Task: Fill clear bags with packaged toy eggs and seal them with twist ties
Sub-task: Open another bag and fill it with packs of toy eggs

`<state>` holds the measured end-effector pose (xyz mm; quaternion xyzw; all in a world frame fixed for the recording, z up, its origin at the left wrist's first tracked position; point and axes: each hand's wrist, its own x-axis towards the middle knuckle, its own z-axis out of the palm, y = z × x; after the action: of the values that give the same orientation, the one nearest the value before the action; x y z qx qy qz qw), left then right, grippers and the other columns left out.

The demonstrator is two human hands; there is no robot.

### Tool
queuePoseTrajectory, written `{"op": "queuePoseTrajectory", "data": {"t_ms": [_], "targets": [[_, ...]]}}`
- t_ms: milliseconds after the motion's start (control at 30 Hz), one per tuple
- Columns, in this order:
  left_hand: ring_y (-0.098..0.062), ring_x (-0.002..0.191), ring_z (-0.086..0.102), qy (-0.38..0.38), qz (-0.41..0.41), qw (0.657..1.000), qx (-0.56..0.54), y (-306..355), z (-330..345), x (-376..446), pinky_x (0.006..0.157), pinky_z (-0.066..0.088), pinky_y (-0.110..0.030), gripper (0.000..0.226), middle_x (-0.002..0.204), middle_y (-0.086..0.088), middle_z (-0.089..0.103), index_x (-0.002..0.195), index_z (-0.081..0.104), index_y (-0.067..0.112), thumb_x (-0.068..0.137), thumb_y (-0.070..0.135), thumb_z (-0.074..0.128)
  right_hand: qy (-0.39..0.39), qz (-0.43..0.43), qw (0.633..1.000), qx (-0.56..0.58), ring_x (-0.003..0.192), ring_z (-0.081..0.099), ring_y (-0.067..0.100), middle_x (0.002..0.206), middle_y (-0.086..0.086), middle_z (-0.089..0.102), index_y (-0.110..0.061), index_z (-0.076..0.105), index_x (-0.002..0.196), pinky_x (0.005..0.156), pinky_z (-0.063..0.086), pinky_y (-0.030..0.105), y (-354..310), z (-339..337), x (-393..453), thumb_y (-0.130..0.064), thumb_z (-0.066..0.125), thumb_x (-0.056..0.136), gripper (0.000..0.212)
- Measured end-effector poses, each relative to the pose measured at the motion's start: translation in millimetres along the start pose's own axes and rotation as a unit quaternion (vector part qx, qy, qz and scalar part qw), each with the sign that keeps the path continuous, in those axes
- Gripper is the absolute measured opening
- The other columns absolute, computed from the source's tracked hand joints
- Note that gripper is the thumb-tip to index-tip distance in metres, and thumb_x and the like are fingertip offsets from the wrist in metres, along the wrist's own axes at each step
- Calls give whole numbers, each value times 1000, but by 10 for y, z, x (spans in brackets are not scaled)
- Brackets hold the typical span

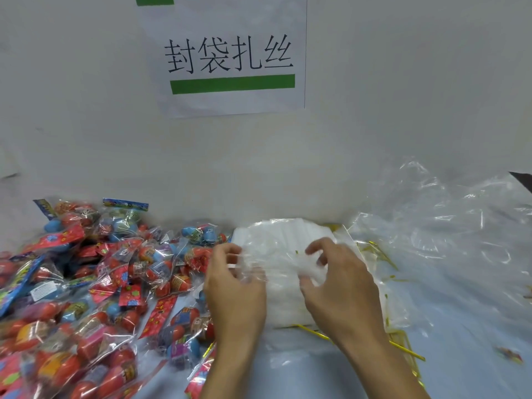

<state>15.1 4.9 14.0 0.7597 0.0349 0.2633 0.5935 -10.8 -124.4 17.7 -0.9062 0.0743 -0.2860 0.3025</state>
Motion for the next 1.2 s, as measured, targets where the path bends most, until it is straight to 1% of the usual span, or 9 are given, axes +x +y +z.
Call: {"op": "queuePoseTrajectory", "data": {"t_ms": [67,200,467,600,767,867,1000,1100,1200], "targets": [[-1,84,59,-49,25,998,16,-8,20,-23,59,47,-12,41,95,13,59,90,53,35,82,-2,69,23,29,999,14,85,58,17,88,-11,61,-32,59,94,67,44,33,41,0,16,-20,67,83,18],[-10,78,58,-83,56,995,28,-37,18,1,60,50,-13,45,94,9,58,89,52,36,81,-3,73,144,98,982,77,75,54,25,77,-3,62,-23,58,82,65,35,34,181,-123,117,-6,64,81,18],[0,109,51,-186,77,979,-25,-25,-60,-21,80,43,-4,50,113,19,54,109,55,44,71,38,87,242,246,928,140,94,57,41,94,15,60,-14,50,100,84,46,49,489,-379,250,-14,63,88,19],[-13,103,42,-98,107,972,184,-32,-107,17,88,41,-26,19,104,14,51,99,49,34,84,32,61,172,245,935,192,101,55,35,104,10,54,-22,45,109,89,47,47,466,-383,262,-14,75,81,42],[-14,110,33,-179,63,896,400,-68,-103,-26,97,32,-36,30,117,11,40,112,40,33,86,46,50,7,171,970,173,113,40,16,129,1,34,-36,37,134,95,39,35,324,-301,196,-5,79,74,78],[-17,117,38,-158,73,882,437,-104,-104,-22,98,39,-35,22,125,7,42,116,47,26,96,34,48,-61,118,985,110,135,33,24,144,-1,25,-47,34,138,112,33,47,280,-326,155,-7,77,73,88],[-12,104,40,-106,64,910,395,-122,-146,33,91,43,-28,13,118,7,49,110,57,21,100,26,50,-88,12,992,92,145,17,7,154,-20,10,-67,30,132,115,22,51,204,-313,97,-17,80,77,90],[-12,97,44,-34,70,942,328,-99,-151,44,80,44,-29,16,106,5,55,109,60,17,101,25,49,12,-17,994,111,119,50,17,126,-5,43,-48,57,105,92,43,37,236,-219,130,-12,72,87,44],[-17,89,51,41,90,965,242,-65,-140,54,70,41,-25,14,97,-1,61,103,64,11,99,21,54,105,52,989,93,82,53,17,99,2,51,-35,60,89,72,34,30,340,-192,180,-7,68,88,29]]}}
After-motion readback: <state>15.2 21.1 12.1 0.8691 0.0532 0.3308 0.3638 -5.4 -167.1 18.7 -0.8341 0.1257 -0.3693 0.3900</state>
